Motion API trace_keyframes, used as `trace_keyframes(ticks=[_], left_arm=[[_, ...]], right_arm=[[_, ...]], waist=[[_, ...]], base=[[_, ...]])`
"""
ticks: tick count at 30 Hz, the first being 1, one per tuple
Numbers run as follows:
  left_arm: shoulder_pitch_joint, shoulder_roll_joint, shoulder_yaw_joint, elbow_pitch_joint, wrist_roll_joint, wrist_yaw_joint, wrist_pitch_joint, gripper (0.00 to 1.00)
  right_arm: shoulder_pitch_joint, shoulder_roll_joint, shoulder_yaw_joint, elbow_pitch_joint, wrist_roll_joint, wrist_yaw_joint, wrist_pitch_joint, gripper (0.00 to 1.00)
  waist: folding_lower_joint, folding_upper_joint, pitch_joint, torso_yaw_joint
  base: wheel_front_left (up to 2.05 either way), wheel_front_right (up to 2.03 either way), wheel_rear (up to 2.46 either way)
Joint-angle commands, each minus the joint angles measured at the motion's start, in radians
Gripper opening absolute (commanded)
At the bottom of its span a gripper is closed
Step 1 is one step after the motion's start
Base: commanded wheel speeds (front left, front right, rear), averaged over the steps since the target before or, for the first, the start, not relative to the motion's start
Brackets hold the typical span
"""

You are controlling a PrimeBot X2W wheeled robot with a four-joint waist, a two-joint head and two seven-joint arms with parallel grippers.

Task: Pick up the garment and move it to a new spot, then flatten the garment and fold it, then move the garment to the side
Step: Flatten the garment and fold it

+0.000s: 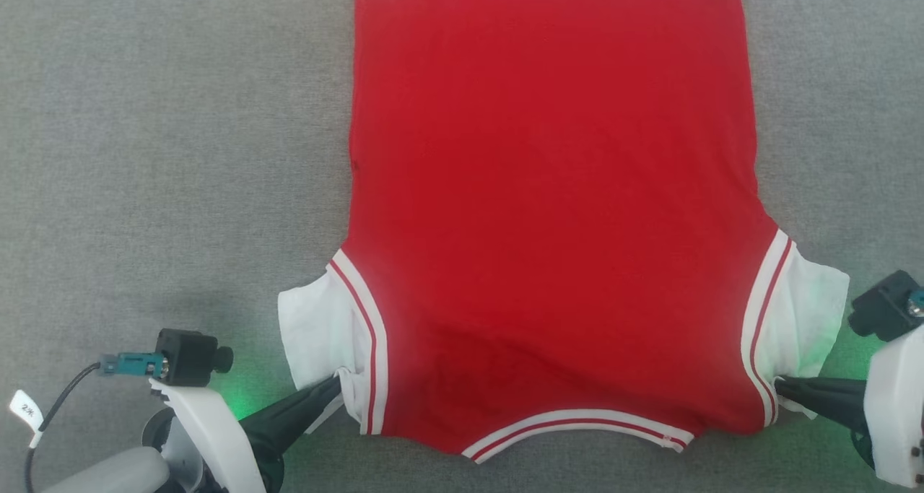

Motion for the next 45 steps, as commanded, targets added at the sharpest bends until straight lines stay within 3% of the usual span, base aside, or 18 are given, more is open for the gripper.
trace_keyframes(ticks=[1,2,3,6,12,14,17,20,26,30,31,36,45], left_arm=[[0.005,-0.017,-0.008,0.025,0.004,0.007,0.0,0.0],[0.007,-0.017,-0.006,0.026,0.004,0.007,-0.007,0.0],[0.009,-0.016,-0.005,0.023,0.002,0.007,-0.012,0.0],[0.023,-0.01,0.0,0.008,0.002,0.007,-0.033,0.0],[0.05,0.002,0.004,-0.027,0.017,0.007,-0.068,0.0],[0.048,-0.002,0.006,-0.037,0.029,0.006,-0.074,0.0],[0.026,-0.024,0.007,-0.049,0.049,0.005,-0.077,0.0],[-0.008,-0.053,0.003,-0.054,0.069,0.005,-0.068,0.0],[-0.069,-0.11,-0.007,-0.044,0.087,0.006,-0.051,0.0],[-0.095,-0.134,-0.018,-0.034,0.092,0.007,-0.047,0.0],[-0.095,-0.134,-0.018,-0.034,0.092,0.007,-0.047,0.0],[-0.114,-0.157,-0.031,-0.023,0.097,0.012,-0.053,0.0],[-0.145,-0.188,-0.05,-0.006,0.093,0.016,-0.064,0.0]], right_arm=[[0.011,0.061,0.006,0.043,-0.028,-0.023,-0.008,0.22],[0.012,0.061,-0.008,0.042,-0.035,-0.024,-0.013,0.47],[0.014,0.054,-0.023,0.032,-0.044,-0.024,-0.017,1.0],[0.025,0.003,-0.088,-0.014,-0.026,-0.024,-0.032,1.0],[0.043,-0.196,-0.233,-0.235,0.08,-0.012,-0.028,1.0],[0.009,-0.268,-0.297,-0.254,0.114,-0.012,-0.03,1.0],[-0.067,-0.29,-0.382,-0.2,0.118,-0.012,-0.011,1.0],[-0.184,-0.218,-0.444,-0.082,0.058,-0.012,0.051,1.0],[-0.484,0.068,-0.475,0.226,-0.143,-0.012,0.28,1.0],[-0.655,0.213,-0.461,0.415,-0.312,-0.012,0.415,1.0],[-0.655,0.213,-0.461,0.415,-0.312,-0.012,0.415,1.0],[-0.791,0.337,-0.493,0.633,-0.453,-0.012,0.505,1.0],[-0.892,0.451,-0.551,0.886,-0.612,-0.012,0.574,1.0]], waist=[[0.0,-0.0001,0.003,-0.006],[0.0,-0.0001,0.003,-0.009],[0.0,-0.0001,0.003,-0.012],[0.0,-0.0001,0.0,-0.019],[0.0,-0.0001,0.001,-0.007],[0.0,-0.0001,0.008,0.007],[0.0,-0.0001,0.025,0.037],[0.0,-0.0001,0.055,0.074],[0.0,-0.0001,0.131,0.149],[0.0,-0.0001,0.178,0.184],[0.0,-0.0001,0.178,0.184],[0.0,-0.0001,0.223,0.211],[0.0,-0.0001,0.257,0.233]], base=[[0.0,0.0,0.0],[0.0,0.0,0.0],[0.0,0.0,0.0],[0.0,0.0,0.0],[0.0,0.0,0.0],[0.0,0.0,0.0],[0.0,0.0,0.0],[0.0,0.0,0.0],[0.0,0.0,0.0],[0.0,0.0,0.0],[0.0,0.0,0.0],[0.0,0.0,0.0],[0.0,0.0,0.0]])
